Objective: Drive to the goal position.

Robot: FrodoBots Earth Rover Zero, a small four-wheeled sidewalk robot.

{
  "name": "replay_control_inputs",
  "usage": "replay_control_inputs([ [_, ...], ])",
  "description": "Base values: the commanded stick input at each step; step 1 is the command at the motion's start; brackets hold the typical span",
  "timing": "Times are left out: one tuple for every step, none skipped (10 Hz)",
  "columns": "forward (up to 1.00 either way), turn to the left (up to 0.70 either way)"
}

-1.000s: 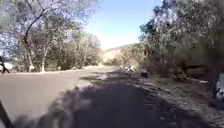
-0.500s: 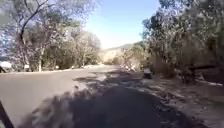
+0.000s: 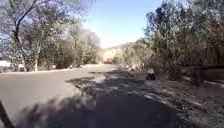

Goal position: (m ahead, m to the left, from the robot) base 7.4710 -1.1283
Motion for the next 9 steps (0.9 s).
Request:
replay_control_inputs([
  [1.0, 0.0],
  [1.0, 0.0],
  [1.0, 0.0],
  [1.0, 0.0],
  [1.0, 0.0],
  [1.0, 0.0],
  [1.0, 0.0],
  [1.0, 0.0],
  [1.0, 0.0],
])
